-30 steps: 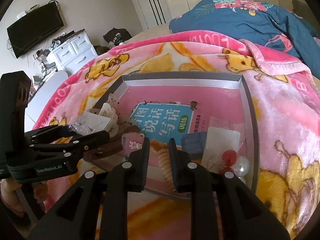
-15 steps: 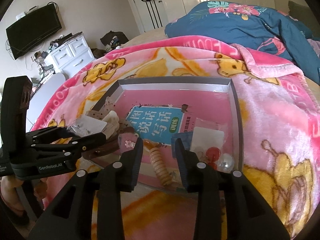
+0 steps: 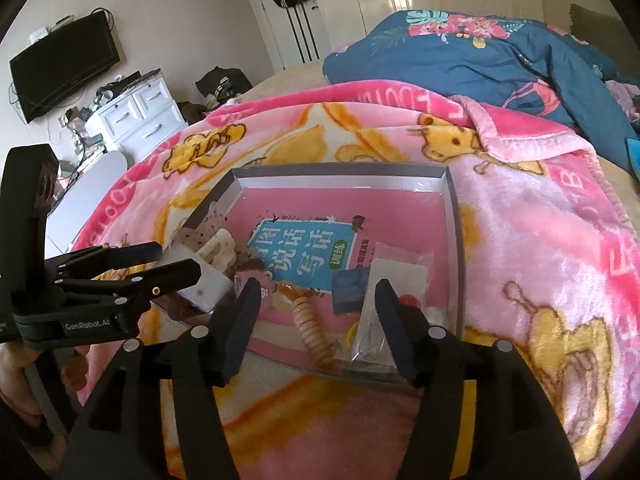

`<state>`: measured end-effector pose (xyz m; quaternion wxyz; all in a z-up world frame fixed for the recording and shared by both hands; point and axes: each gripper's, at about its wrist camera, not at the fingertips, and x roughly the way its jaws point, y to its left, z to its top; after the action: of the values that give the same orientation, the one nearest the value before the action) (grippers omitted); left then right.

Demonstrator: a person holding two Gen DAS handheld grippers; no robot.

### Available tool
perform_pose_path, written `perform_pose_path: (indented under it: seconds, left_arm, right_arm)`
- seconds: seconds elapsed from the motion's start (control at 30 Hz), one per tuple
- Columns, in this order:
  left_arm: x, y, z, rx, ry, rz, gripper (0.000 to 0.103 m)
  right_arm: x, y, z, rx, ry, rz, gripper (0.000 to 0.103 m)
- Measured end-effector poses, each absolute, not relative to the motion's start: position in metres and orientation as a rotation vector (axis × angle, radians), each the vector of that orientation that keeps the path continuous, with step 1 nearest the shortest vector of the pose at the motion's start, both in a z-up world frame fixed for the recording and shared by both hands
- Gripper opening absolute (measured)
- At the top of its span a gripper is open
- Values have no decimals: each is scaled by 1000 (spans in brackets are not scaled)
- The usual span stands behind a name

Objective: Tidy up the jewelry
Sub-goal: 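Open both tools and lift them away from the tray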

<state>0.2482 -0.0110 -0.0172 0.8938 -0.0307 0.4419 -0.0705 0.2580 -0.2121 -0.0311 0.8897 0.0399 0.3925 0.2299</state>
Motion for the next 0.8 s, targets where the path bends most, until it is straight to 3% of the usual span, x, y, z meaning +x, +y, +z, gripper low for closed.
perform_pose_path:
  seconds: [0.17, 0.3, 0.4, 0.8]
  left_arm:
    - [245, -12, -7, -60, 905, -135, 82]
    - [243, -12, 1, -57, 895, -121, 89]
    - [239, -12, 6, -53, 890, -116, 94]
    - [215, -11, 30, -59, 841, -104, 94]
  right_arm:
    - [256, -216, -22, 89, 804, 468, 74]
    - [253, -220, -15, 92, 795, 460, 76]
    - [250, -224, -9, 101, 785, 450, 86]
    - [231, -235, 13, 106, 739, 435, 88]
